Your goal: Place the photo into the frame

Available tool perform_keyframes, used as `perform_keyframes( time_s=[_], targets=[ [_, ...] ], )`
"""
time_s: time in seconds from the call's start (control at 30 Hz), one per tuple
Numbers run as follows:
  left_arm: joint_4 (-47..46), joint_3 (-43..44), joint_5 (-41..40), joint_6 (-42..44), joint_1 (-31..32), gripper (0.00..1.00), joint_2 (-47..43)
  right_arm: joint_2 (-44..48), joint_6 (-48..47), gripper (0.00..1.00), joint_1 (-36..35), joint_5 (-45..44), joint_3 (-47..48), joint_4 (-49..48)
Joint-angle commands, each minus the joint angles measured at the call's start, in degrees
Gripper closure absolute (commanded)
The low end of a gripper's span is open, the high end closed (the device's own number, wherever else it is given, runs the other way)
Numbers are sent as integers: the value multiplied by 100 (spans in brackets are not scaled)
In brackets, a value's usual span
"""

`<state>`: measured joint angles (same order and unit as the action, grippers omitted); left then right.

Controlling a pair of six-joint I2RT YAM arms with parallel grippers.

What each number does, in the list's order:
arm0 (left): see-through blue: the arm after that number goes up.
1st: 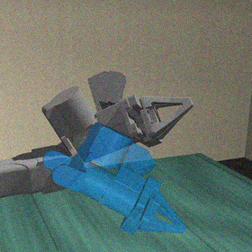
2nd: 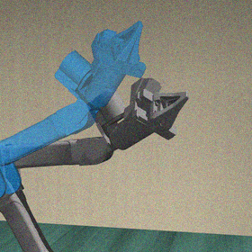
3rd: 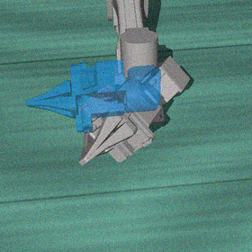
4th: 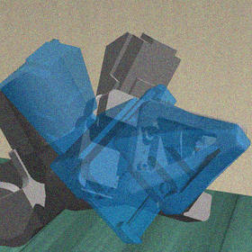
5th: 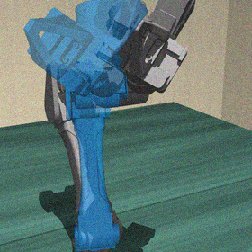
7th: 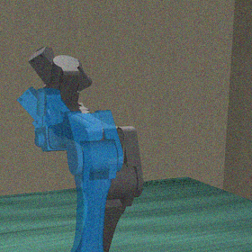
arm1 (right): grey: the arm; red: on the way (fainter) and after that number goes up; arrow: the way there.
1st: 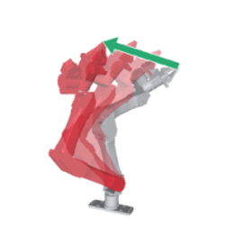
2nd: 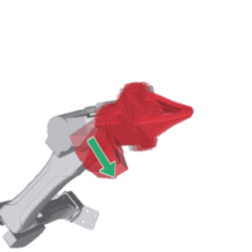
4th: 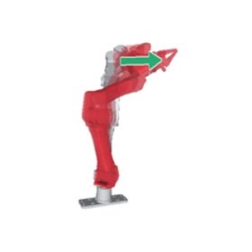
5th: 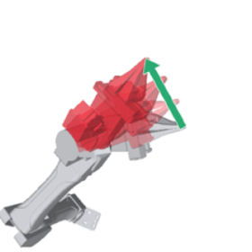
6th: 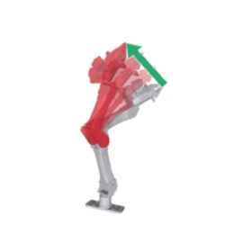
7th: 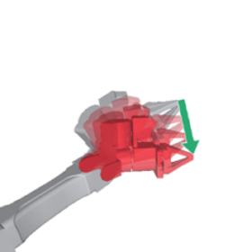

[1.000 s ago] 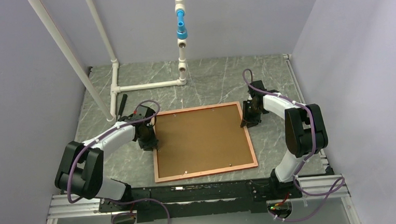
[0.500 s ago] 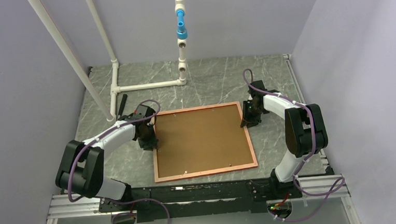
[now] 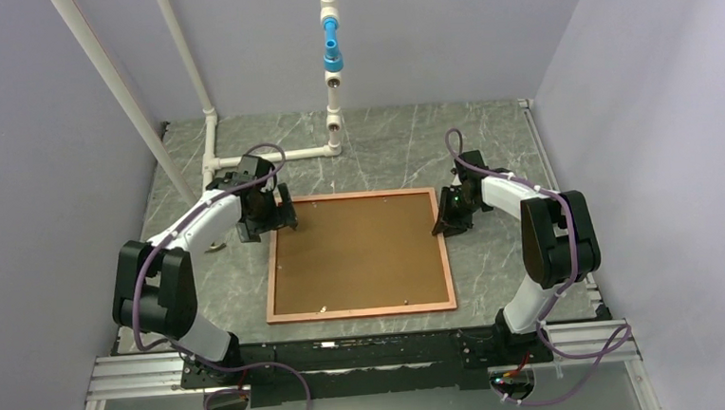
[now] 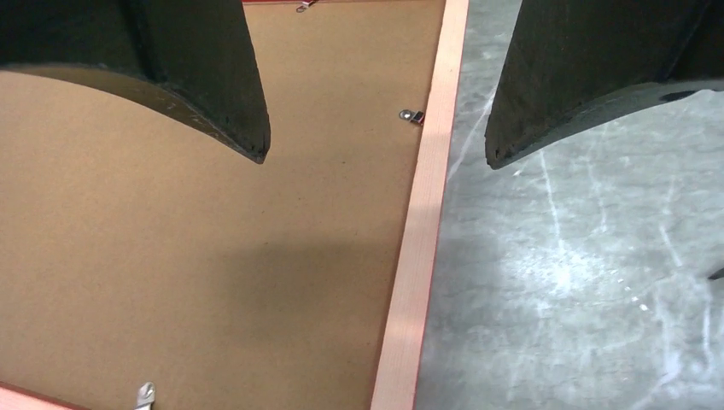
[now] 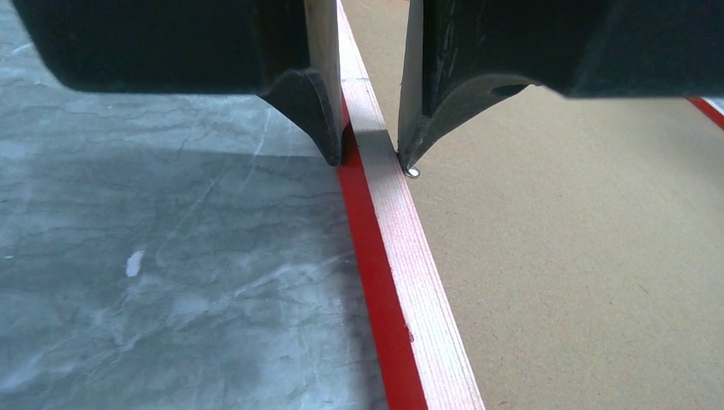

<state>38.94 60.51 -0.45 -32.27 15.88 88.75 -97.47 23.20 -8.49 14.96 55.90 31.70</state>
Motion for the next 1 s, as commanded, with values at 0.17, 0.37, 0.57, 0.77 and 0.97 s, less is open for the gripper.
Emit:
perform_keyframes(
  time_s=[0.17,0.37,0.57,0.77,0.97],
  targets=[
    [645,-177,-567,517,9,1,-905,-116,-96,52,-777,-182,319,365],
    [490,-646,-259,700,286,1,-1798,289,-48,28,-805,-548,-36,702],
    [340,-854,-191,794,1022,1,-2399,832,140,25,-988,-628,-593,960],
    [89,-951,-297,895,1816,1,-2601,920,585,44,-1520,-523,-1180,692],
    [-191,-1014,-408,995,2592,1,-2723,612,757,78,-1738,-581,-1320,401]
  ],
)
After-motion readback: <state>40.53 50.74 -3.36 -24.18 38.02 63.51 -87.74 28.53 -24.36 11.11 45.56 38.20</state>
